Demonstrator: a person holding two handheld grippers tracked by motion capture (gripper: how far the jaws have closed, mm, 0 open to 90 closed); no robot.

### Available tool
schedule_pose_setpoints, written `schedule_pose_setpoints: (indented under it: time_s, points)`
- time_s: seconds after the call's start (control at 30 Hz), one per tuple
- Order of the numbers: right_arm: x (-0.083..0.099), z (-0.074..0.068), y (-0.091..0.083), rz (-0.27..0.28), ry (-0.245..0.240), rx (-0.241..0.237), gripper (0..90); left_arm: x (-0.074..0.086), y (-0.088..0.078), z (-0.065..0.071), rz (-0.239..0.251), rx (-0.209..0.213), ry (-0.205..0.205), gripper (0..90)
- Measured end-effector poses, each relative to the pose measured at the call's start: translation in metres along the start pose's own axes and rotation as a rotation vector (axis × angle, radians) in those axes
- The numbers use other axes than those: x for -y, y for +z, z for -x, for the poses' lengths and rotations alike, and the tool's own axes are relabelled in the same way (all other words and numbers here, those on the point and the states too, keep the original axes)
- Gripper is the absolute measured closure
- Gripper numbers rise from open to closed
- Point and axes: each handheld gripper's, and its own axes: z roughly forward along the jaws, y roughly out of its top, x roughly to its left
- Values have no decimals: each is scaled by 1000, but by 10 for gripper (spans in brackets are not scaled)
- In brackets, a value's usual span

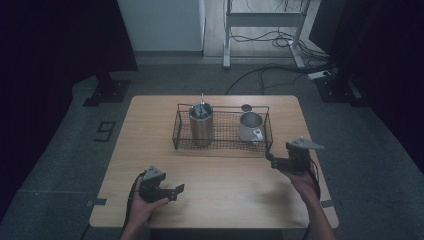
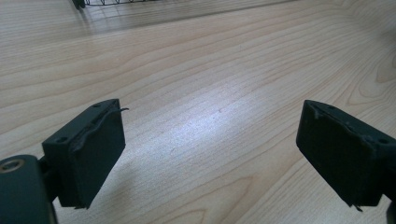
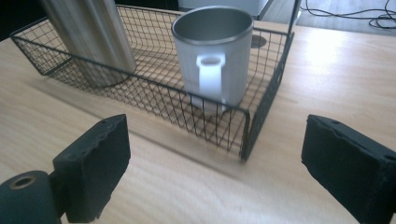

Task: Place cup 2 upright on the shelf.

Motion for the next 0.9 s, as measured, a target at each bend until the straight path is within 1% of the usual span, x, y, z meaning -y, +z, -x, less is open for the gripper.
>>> schedule_pose_setpoints:
  time_s: [0.07,0.1,0.13,0.2,0.23,0.27,0.3,0.33,0.4,0.47,0.5,0.53,0.57,0.6,0.67,0.7,0.8,0.9]
  points:
    - [7,0,-6,1,5,17,84,-1,-1,1,2,9,2,82]
    - [11,0,-9,0,9,19,84,-1,-1,2,3,8,3,82]
    - [18,1,-15,3,20,19,91,-1,-1,2,4,8,5,82]
    - [26,1,-20,2,24,21,95,-1,0,2,1,6,7,82]
    - [30,1,-21,1,27,22,96,0,0,2,0,6,8,82]
    - [30,1,-21,1,27,22,96,0,0,2,0,6,8,82]
    - [37,1,-25,-1,36,26,96,0,0,2,-2,5,8,82]
    - [37,1,-25,-1,36,26,96,0,0,2,-2,5,8,82]
    - [47,2,-28,-4,50,32,98,-1,1,3,-1,4,7,82]
    - [50,3,-29,-6,55,31,98,-1,1,3,-2,4,7,82]
    - [57,4,-29,-11,64,31,98,0,2,3,-4,2,10,82]
    - [57,4,-29,-11,64,31,98,0,2,3,-5,2,11,82]
    - [64,6,-28,-21,73,33,99,0,3,4,-9,2,12,82]
    - [64,6,-28,-21,73,33,99,0,3,4,-9,2,12,82]
    - [72,8,-26,-27,84,34,106,0,4,4,-9,1,11,82]
    - [78,9,-22,-56,81,38,104,0,4,4,-12,-1,14,82]
    - [82,12,-19,-68,91,41,107,0,4,4,-13,-2,16,82]
    - [81,11,-18,-67,88,42,107,0,4,4,-11,-2,17,82]
